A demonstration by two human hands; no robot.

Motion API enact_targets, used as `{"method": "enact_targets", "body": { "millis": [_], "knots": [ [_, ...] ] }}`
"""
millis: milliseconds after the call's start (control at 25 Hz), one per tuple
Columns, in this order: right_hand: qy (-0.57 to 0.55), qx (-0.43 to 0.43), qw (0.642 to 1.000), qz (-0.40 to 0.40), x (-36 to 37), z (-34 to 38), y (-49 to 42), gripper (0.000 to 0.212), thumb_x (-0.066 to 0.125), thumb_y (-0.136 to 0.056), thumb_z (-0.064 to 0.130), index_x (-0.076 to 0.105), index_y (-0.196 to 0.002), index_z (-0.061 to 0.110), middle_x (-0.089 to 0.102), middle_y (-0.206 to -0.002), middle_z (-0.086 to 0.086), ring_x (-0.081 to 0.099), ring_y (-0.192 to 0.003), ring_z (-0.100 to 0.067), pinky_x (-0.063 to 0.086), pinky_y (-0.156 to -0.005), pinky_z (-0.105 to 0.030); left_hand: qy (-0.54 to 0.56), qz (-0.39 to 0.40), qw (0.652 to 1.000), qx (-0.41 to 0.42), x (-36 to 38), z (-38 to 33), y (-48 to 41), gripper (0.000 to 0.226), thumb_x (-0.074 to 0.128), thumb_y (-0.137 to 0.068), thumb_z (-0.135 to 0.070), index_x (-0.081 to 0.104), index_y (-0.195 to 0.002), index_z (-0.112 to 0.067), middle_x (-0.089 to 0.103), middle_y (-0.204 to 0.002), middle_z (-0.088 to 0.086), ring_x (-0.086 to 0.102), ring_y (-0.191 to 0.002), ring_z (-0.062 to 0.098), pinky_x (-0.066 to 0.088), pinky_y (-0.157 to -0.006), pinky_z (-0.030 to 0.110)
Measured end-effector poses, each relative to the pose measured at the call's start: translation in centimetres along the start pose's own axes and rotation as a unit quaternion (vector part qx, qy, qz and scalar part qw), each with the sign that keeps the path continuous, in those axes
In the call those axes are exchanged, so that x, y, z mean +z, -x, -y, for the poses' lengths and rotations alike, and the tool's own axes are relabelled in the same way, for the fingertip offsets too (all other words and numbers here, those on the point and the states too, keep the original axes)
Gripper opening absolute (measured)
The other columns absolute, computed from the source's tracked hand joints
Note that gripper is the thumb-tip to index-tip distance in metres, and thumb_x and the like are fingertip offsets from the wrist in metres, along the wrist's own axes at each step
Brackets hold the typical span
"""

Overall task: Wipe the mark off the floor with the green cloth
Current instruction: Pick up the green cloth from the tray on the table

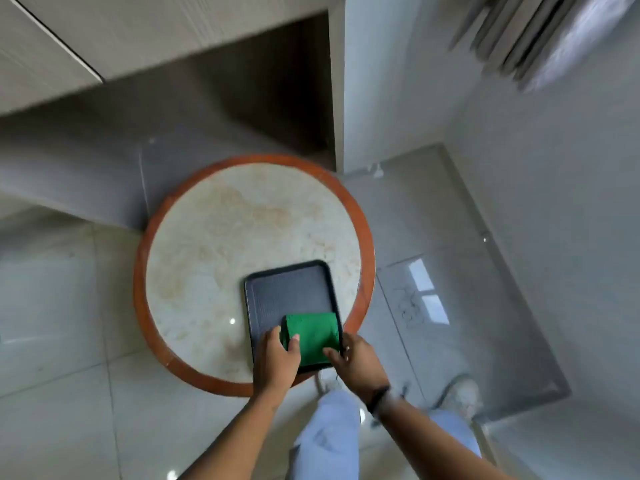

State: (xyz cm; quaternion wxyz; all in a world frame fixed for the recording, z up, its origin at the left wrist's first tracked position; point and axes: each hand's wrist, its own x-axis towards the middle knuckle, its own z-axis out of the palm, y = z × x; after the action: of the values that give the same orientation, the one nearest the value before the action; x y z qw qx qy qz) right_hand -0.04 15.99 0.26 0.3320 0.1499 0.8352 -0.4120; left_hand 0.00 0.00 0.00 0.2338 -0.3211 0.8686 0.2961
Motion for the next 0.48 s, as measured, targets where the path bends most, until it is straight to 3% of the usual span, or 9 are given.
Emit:
{"method": "enact_targets", "body": {
  "millis": [160,240,360,480],
  "knots": [
    [-0.010,0.132,0.991,-0.027,3.4,1.8,-4.1,0.024,0.066,-0.083,0.026,0.057,-0.097,0.009,0.065,-0.093,-0.011,0.063,-0.083,-0.032,0.043,-0.066,-0.028,0.066,0.012,0.998,-0.016,3.2,0.9,-3.3,0.035,0.073,-0.080,-0.026,0.063,-0.105,-0.003,0.068,-0.103,0.021,0.064,-0.097,0.037,0.053,-0.085,0.048],
    [-0.053,0.210,0.975,-0.043,4.8,2.8,-4.8,0.026,0.064,-0.080,0.021,0.053,-0.101,0.009,0.059,-0.091,-0.007,0.056,-0.076,-0.028,0.040,-0.067,-0.026,0.119,0.026,0.992,-0.037,4.3,1.5,-4.0,0.033,0.075,-0.077,-0.015,0.062,-0.102,0.001,0.070,-0.101,0.024,0.066,-0.096,0.037,0.053,-0.085,0.050],
    [-0.163,0.293,0.939,-0.081,5.4,3.8,-5.9,0.029,0.058,-0.083,0.013,0.047,-0.110,0.014,0.058,-0.113,-0.011,0.057,-0.087,-0.030,0.046,-0.078,-0.029,0.238,0.041,0.964,-0.112,4.5,1.8,-5.2,0.037,0.072,-0.077,-0.002,0.057,-0.109,0.008,0.068,-0.108,0.030,0.066,-0.101,0.040,0.053,-0.090,0.054],
    [-0.219,0.269,0.937,-0.043,4.0,3.4,-7.1,0.050,0.067,-0.082,0.010,0.046,-0.127,0.007,0.057,-0.121,-0.012,0.060,-0.102,-0.032,0.052,-0.088,-0.037,0.263,0.092,0.951,-0.137,3.5,1.4,-5.1,0.019,0.068,-0.086,-0.013,0.069,-0.100,-0.001,0.074,-0.094,0.014,0.068,-0.089,0.029,0.055,-0.072,0.033]
  ]
}}
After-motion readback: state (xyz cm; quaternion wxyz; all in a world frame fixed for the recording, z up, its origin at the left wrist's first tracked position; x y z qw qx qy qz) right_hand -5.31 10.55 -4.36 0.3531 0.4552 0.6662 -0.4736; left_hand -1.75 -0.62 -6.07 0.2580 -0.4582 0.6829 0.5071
